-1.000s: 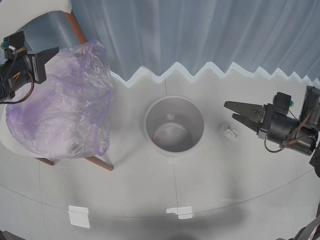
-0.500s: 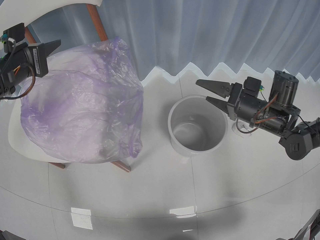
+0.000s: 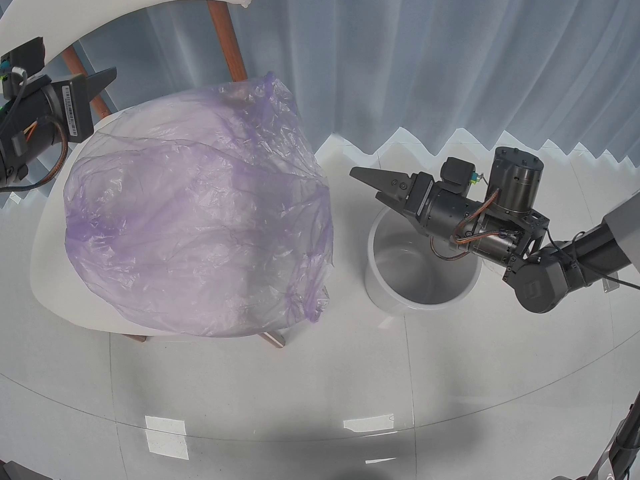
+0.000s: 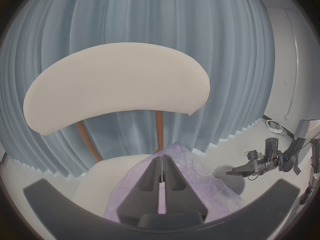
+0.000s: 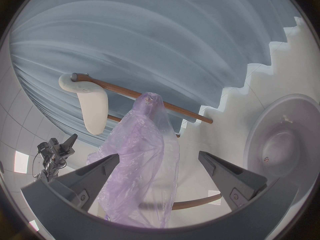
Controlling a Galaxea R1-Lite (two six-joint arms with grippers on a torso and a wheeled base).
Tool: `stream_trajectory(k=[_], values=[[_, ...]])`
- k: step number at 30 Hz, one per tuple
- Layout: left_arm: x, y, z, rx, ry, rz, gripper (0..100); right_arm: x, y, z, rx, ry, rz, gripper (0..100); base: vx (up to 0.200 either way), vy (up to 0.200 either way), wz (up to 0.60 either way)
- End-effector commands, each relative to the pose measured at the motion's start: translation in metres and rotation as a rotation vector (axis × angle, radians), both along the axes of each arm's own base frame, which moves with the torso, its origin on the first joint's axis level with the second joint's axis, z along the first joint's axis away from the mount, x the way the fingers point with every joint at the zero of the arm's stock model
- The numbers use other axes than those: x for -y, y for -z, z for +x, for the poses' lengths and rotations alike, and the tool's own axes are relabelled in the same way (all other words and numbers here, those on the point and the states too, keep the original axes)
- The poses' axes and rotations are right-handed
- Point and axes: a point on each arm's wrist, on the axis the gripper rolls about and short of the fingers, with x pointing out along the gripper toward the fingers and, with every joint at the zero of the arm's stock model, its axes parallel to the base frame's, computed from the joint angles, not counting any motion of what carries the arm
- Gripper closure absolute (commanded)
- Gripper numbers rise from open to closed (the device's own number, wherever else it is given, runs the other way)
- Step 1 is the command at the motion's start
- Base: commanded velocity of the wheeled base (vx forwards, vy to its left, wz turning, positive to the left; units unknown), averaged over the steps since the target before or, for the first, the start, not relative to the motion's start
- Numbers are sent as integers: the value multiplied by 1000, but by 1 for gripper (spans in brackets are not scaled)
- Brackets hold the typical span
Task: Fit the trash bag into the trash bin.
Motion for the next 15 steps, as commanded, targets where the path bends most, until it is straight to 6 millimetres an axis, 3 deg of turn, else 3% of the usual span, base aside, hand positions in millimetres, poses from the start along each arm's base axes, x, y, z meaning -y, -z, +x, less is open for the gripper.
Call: stream_trajectory(k=[1, 15], values=[[2, -1, -3, 6, 7, -4, 100, -12, 15, 13, -18, -10, -10, 0, 0, 0, 0], [2, 0, -2, 3, 7, -3, 100, -50, 28, 27, -6, -72, 5, 0, 0, 0, 0]])
